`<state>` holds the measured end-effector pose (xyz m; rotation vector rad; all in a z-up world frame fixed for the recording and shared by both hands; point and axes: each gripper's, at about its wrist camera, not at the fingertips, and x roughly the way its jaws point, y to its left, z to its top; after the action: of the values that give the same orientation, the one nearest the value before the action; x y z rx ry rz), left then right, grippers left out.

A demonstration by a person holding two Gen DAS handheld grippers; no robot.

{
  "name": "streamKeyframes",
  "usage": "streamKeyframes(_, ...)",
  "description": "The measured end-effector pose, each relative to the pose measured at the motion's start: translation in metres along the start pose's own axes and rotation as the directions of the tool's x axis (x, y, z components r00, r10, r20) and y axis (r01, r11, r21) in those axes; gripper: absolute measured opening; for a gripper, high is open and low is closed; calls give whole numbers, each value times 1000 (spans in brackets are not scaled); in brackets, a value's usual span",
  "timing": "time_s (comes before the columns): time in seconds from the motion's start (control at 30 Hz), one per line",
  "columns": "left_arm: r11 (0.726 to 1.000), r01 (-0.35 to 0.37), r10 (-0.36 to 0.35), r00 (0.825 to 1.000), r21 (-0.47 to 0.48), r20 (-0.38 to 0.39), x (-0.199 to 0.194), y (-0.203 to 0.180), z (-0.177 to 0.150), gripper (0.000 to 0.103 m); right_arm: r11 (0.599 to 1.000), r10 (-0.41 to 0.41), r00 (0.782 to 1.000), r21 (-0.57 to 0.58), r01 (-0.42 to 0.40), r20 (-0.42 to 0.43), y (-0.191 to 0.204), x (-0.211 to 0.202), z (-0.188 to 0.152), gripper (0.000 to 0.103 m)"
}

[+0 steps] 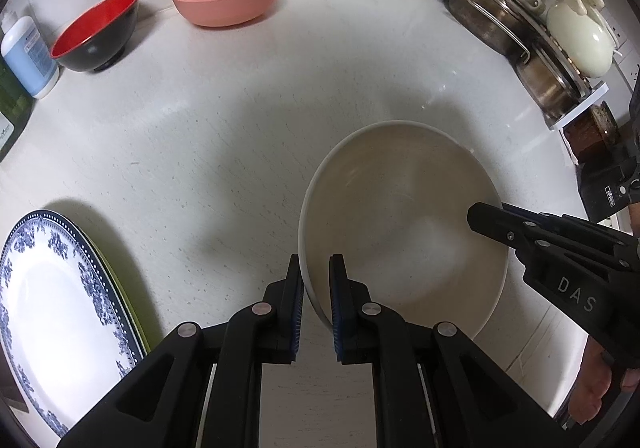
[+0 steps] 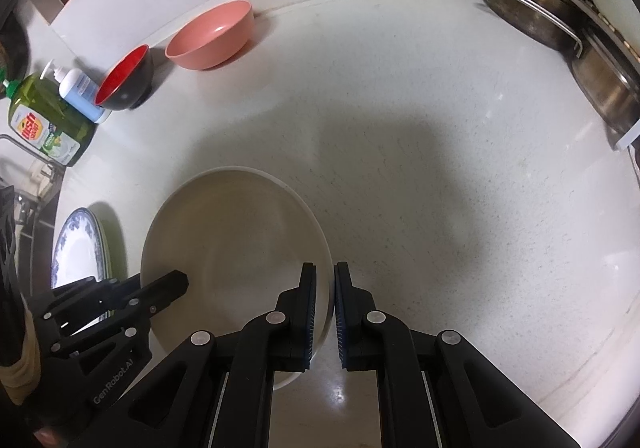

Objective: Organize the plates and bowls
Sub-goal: 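Close both grippers on the cream bowl rim and lift it, then lower the cream bowl onto the counter and open both grippers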

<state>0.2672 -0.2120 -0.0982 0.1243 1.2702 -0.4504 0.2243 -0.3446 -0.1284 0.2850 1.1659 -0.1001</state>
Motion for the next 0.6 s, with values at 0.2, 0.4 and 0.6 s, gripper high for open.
streamKeyframes(0.2, 1000, 1, -1, 1000, -9, -2, 1, 0, 1, 13, 1000, 7, 1000, -12, -7, -6, -1, 3, 0, 11)
streamKeyframes(0.4, 1000, 1, -1, 1000, -15, 7, 1, 4, 1, 16, 1000, 3, 1000, -22, -3, -9, 0, 5, 0, 11)
streamKeyframes(0.6, 999, -27, 28, 999, -21, 47, -6, 8, 5, 33, 999, -15, 1000, -34, 15, 6, 0, 3, 0, 28)
